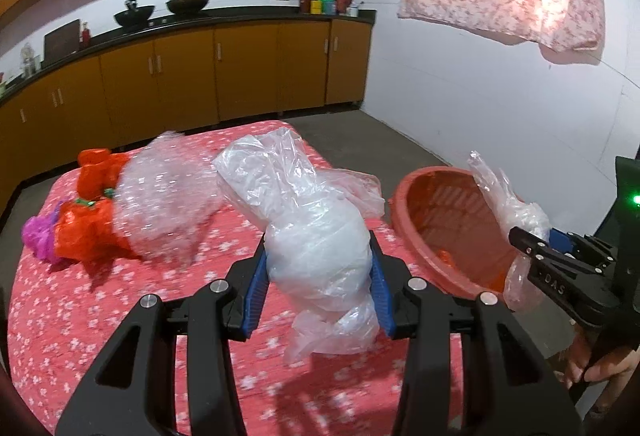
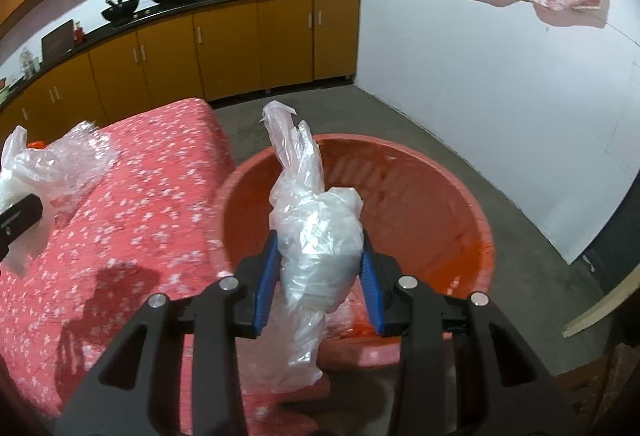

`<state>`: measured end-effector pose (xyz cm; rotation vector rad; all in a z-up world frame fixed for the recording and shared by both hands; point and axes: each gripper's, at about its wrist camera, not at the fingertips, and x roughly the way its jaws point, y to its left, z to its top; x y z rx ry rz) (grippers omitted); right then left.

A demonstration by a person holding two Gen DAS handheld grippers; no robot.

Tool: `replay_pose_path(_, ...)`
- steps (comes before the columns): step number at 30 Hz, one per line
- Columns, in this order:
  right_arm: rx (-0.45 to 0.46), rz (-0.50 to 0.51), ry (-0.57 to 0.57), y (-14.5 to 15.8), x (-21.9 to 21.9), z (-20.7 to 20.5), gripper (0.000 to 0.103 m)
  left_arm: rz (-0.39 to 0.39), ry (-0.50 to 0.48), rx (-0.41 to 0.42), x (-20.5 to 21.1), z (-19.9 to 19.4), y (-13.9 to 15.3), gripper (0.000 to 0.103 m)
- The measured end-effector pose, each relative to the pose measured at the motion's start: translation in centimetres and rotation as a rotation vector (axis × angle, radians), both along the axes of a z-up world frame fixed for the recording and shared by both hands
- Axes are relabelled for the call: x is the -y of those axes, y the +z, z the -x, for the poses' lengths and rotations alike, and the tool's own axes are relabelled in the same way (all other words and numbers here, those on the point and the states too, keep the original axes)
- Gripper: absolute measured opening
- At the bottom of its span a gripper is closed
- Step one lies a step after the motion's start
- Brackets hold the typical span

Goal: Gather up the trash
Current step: 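Carry both white bags over the orange basket with both tools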

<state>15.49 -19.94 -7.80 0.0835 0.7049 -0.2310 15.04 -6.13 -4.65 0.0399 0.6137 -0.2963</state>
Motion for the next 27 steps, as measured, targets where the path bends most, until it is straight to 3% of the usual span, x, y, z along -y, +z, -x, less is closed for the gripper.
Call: replay_pose_path(27,0.030,-0.067,-0.113,-0.3,9.0,-1.3,0.038,0.009,-0.251,-0.062,12.6,-3.9,-2.3,0.045)
